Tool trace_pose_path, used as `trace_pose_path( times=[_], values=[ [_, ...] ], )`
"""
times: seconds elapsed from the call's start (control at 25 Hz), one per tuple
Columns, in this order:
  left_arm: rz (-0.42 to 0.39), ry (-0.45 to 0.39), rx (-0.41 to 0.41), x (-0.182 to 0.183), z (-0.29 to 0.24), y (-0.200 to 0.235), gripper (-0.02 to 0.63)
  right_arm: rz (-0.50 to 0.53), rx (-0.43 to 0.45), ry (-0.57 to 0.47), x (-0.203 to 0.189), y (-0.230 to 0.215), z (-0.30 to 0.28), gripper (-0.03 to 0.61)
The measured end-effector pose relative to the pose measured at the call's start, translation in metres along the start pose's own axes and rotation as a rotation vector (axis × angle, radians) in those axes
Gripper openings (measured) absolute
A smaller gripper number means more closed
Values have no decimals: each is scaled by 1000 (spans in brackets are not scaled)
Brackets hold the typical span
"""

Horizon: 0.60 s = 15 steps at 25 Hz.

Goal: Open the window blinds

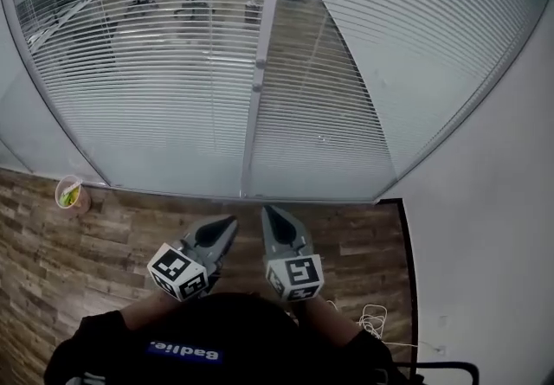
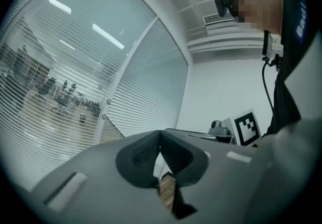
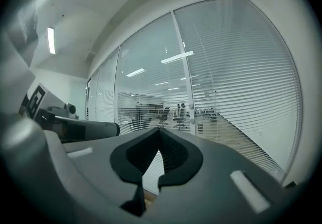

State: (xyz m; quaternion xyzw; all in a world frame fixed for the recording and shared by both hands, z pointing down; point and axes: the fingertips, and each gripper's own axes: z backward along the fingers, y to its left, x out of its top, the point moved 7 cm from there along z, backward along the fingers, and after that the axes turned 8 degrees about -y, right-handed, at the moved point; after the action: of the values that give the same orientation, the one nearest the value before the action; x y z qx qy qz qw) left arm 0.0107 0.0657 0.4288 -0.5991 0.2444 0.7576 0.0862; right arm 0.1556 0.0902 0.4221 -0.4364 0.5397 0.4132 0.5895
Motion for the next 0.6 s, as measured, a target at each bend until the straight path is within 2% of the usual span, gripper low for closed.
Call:
trace_pose_path(
  times=[0.24, 0.6],
  values=[
    [-4, -16, -29, 13, 33, 13, 0, -51, 45, 33, -10, 56, 5, 2],
    [3, -21, -38, 16, 63, 32, 0, -55, 85, 63, -14, 100, -2, 2]
  ],
)
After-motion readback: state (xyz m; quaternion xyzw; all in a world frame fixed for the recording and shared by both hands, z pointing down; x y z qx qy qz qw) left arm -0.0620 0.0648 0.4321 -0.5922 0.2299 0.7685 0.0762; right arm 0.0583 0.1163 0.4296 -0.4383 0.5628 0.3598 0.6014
